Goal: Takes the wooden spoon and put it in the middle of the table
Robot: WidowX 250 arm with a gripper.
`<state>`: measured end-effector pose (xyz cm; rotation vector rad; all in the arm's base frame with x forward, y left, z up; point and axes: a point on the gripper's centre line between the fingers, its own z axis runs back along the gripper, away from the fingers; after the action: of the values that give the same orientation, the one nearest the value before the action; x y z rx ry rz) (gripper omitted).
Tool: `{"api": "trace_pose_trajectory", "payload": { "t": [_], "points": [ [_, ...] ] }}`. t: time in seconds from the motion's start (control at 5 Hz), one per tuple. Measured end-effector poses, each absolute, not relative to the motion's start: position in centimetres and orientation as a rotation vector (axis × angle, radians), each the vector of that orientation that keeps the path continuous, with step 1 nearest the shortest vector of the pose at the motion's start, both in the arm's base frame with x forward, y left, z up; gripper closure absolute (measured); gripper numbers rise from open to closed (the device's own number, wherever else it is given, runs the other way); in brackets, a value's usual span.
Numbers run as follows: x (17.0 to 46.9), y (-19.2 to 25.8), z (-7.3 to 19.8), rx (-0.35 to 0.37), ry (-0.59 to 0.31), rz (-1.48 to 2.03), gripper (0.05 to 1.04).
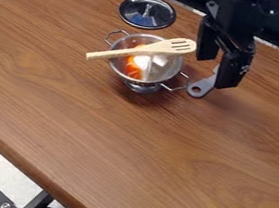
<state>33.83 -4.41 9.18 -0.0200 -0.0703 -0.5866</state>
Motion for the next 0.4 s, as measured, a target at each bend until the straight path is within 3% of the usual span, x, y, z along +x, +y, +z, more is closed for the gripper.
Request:
{"api": "trace_pose_trajectory", "payload": {
  "t": [0.4],
  "points": [
    [32.9,-0.3,12.0,-0.066,-0.111,-0.578,0.085]
  ]
}}
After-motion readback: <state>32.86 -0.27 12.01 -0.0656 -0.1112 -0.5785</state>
